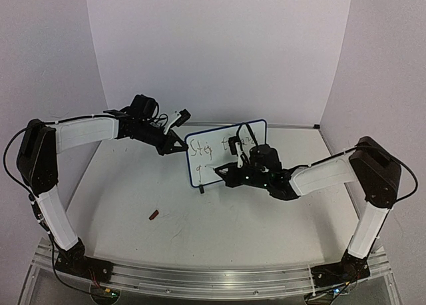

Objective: Write a sentence on the whiteboard

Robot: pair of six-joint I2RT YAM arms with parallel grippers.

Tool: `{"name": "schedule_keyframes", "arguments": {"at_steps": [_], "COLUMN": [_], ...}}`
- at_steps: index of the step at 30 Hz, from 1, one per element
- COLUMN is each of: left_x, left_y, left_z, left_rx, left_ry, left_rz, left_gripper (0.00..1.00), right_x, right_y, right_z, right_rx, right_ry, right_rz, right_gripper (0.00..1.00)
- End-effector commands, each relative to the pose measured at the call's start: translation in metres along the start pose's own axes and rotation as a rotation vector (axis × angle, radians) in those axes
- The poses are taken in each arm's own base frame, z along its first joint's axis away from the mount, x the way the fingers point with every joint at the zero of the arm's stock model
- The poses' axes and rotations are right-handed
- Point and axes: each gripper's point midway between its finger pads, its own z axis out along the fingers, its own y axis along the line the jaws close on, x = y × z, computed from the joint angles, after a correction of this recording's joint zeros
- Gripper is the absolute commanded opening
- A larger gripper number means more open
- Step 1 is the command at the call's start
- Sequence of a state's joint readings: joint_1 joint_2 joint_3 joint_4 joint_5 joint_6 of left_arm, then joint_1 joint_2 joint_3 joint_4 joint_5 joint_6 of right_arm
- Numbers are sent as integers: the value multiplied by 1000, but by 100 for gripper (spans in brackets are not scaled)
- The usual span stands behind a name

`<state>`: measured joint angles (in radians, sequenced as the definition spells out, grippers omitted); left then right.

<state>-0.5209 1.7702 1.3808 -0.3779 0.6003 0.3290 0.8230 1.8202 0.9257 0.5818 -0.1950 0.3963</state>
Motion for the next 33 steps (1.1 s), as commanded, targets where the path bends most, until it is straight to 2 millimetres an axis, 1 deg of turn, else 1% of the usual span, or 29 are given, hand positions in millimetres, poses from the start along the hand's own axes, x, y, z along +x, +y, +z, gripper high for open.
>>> {"name": "schedule_keyframes", "arguments": {"at_steps": [1,5,15,24,33], "left_x": [36,37,36,36,36], "left_y": [6,6,6,6,6], "left_z": [11,11,11,11,11], "left_rx": [-20,-22,-20,-22,-21], "left_ry": [130,131,130,130,130], "left_rz": [-43,-43,-42,-42,-43], "left_gripper": [0,0,0,0,0], "right_x": [-17,-17,-16,-21,-10], "right_y": [4,5,-3,-11,-19], "right_z": [9,14,19,10,9], "right_rx": [-11,-18,19,75,97], "right_ry": [-38,-35,-42,-74,-56], "right_rz": [-19,-15,1,9,21], "right_gripper": [0,0,0,0,0]}}
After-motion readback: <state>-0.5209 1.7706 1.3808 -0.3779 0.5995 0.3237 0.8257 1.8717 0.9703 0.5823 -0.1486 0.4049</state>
